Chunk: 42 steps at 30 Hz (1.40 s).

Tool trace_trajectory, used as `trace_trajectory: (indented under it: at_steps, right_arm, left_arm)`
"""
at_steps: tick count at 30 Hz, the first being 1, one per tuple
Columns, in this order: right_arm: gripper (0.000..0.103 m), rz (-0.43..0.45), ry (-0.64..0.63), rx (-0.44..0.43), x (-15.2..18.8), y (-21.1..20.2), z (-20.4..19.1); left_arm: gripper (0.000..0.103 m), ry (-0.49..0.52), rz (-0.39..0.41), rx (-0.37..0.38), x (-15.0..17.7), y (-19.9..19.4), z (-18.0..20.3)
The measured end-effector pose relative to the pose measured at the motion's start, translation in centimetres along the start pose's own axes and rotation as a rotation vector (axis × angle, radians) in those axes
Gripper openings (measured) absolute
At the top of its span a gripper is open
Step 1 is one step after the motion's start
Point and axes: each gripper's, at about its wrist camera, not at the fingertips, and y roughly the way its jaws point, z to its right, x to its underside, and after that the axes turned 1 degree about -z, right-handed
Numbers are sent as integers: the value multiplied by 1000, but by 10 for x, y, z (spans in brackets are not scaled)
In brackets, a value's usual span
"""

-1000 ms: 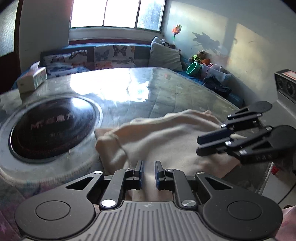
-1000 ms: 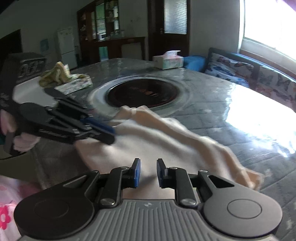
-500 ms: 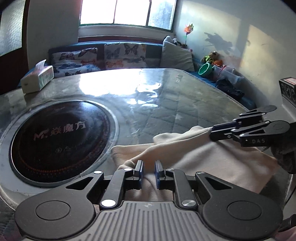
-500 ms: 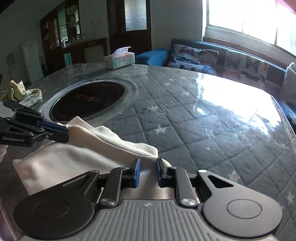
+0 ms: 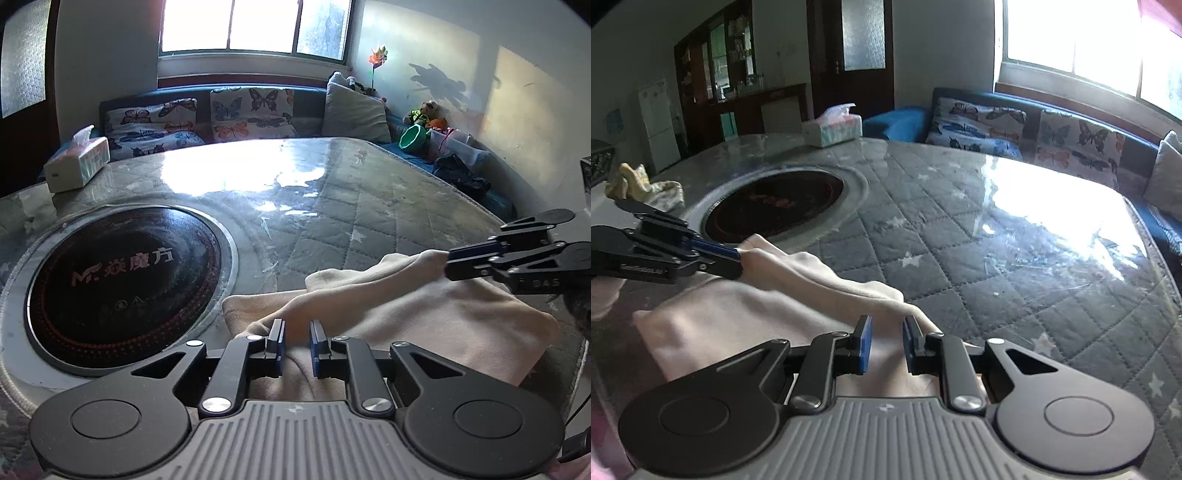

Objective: Fold clothes

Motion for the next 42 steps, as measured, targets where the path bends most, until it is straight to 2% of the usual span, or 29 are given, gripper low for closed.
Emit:
trace_trajectory:
  at_steps: [7,12,17,20,24,33,36,38,39,40,42]
  right_arm:
    - [17,-21,-40,-21,23,-42,-18]
    - [18,-35,-24,-28,44,-60,-25]
    - [18,-31,-30,-5,61,-58,-30]
    - [18,8,-62,-12,54,-64,-37]
    - [18,54,-115,-50,46,-62,-48]
    - [19,24,-153,-97,53,-36,-58]
    - [19,39,-149,-105,53,-40,-57]
    - [29,45,-149,-105,54,-42,-57]
    - [29,48,-148,-104,55,-42,-58]
    - [29,51,-146,-101,56,-42,-58]
    - [30,58,-142,-96,59,-43,-60]
  left_arm:
    - [16,20,38,28,11,-28,19]
    - [16,50,39,50,24,-40,34]
    - [16,65,9,20,34,-36,41]
    - [16,73,2,-5,37,-35,44]
    - [16,79,31,-10,35,-46,58]
    - [16,53,-11,-38,41,-33,72]
    - [18,53,-14,-41,40,-33,74]
    - [23,53,-16,-39,39,-32,77]
    - [31,50,-19,-40,39,-31,78]
    - [35,48,-21,-40,39,-31,79]
    - [36,47,-25,-42,39,-30,81]
